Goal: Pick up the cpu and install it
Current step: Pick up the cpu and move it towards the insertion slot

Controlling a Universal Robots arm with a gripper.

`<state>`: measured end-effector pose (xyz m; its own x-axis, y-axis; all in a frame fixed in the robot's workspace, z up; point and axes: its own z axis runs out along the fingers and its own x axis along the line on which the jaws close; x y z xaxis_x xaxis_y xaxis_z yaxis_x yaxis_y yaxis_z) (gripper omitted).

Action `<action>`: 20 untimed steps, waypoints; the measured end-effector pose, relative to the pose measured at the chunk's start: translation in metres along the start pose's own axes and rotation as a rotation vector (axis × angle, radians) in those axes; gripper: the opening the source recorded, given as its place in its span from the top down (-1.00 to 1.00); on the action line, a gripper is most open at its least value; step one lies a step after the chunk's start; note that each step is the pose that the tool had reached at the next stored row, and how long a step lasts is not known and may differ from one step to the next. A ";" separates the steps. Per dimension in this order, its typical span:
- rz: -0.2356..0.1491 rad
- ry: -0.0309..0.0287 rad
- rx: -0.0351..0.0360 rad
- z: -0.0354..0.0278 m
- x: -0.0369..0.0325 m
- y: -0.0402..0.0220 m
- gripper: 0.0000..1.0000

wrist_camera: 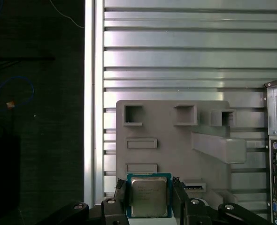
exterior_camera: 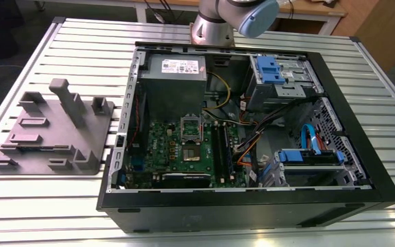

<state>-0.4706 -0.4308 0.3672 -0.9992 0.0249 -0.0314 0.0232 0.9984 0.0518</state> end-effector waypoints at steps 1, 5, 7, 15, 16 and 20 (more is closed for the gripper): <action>0.000 -0.0002 -0.0001 -0.0014 -0.0001 0.0001 0.06; 0.000 -0.0003 -0.0002 -0.0094 -0.0003 0.0005 0.06; 0.000 -0.0004 -0.0003 -0.0146 -0.0005 0.0007 0.06; 0.000 -0.0003 -0.0002 -0.0349 -0.0011 0.0018 0.06; 0.000 -0.0003 -0.0002 -0.0371 -0.0012 0.0019 0.06; 0.000 -0.0003 -0.0002 -0.0432 -0.0013 0.0022 0.06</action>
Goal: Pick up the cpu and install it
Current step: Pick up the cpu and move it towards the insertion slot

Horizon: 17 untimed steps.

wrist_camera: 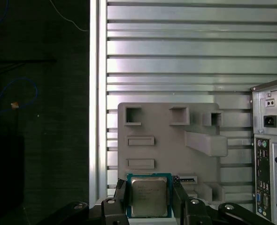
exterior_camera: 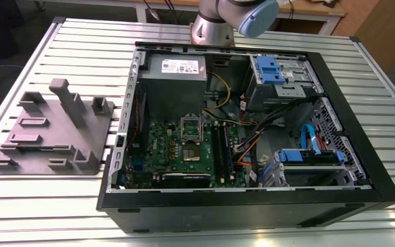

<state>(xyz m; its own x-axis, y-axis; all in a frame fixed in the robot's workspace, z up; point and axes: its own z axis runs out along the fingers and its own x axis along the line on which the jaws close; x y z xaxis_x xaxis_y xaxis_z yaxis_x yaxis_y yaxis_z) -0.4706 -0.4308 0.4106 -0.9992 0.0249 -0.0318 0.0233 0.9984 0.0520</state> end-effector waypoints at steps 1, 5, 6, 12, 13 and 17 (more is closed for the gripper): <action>0.000 0.0000 0.0000 -0.0006 0.0000 0.0000 0.06; 0.000 0.0000 0.0000 -0.0013 -0.0001 0.0001 0.06; 0.000 0.0000 0.0000 -0.0013 -0.0001 0.0001 0.06; 0.000 0.0000 0.0000 -0.0014 -0.0001 0.0001 0.06; 0.000 0.0000 0.0000 -0.0015 -0.0001 0.0001 0.06; 0.000 0.0001 -0.0001 -0.0014 -0.0030 0.0001 0.06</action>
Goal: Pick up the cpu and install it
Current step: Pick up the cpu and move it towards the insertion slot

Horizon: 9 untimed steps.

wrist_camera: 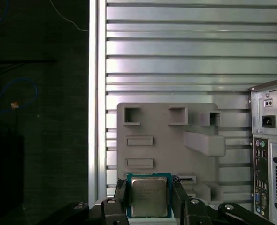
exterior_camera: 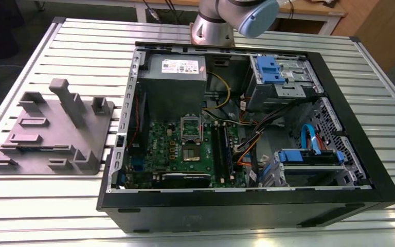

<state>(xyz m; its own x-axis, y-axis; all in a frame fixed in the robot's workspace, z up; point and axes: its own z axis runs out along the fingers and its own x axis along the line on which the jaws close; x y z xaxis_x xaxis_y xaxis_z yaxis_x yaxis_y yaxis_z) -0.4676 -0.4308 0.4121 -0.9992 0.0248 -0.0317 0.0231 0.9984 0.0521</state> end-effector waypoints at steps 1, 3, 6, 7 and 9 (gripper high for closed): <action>0.000 0.0000 0.0001 0.0000 -0.0016 0.0000 0.06; 0.000 -0.0001 0.0000 0.0002 -0.0050 0.0001 0.06; 0.000 -0.0001 -0.0001 0.0004 -0.0113 0.0003 0.06; 0.000 0.0000 -0.0002 0.0005 -0.0131 0.0003 0.06; 0.000 0.0000 -0.0003 0.0005 -0.0165 0.0004 0.06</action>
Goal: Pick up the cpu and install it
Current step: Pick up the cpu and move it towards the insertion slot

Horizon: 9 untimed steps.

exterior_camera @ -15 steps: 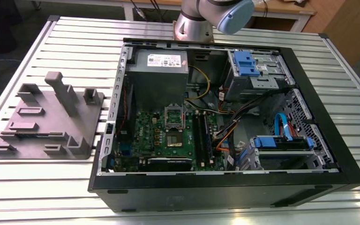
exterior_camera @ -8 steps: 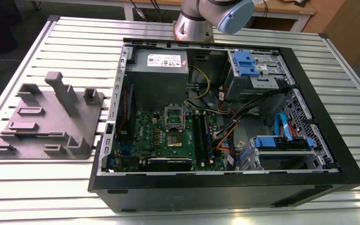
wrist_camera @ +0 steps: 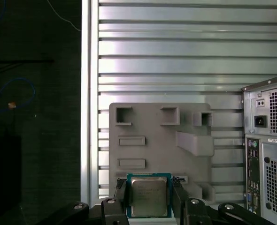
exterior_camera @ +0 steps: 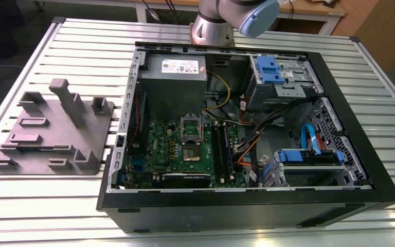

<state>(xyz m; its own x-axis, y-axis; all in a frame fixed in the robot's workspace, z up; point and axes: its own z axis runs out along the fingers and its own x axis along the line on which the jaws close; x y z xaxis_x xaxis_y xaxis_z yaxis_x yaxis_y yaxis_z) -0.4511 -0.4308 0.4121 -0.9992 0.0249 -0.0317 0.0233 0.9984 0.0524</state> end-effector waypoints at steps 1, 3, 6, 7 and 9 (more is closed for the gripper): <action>0.000 -0.0001 -0.0001 0.0001 -0.0020 0.0000 0.06; 0.000 -0.0001 -0.0001 0.0002 -0.0052 0.0001 0.06; 0.000 -0.0001 0.0000 0.0003 -0.0077 0.0002 0.06; 0.000 -0.0001 0.0000 0.0003 -0.0076 0.0002 0.06; 0.000 0.0000 0.0000 0.0003 -0.0078 0.0002 0.06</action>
<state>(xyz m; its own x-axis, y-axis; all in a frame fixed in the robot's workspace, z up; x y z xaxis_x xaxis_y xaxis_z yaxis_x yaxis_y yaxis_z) -0.4433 -0.4308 0.4121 -0.9992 0.0249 -0.0317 0.0232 0.9984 0.0524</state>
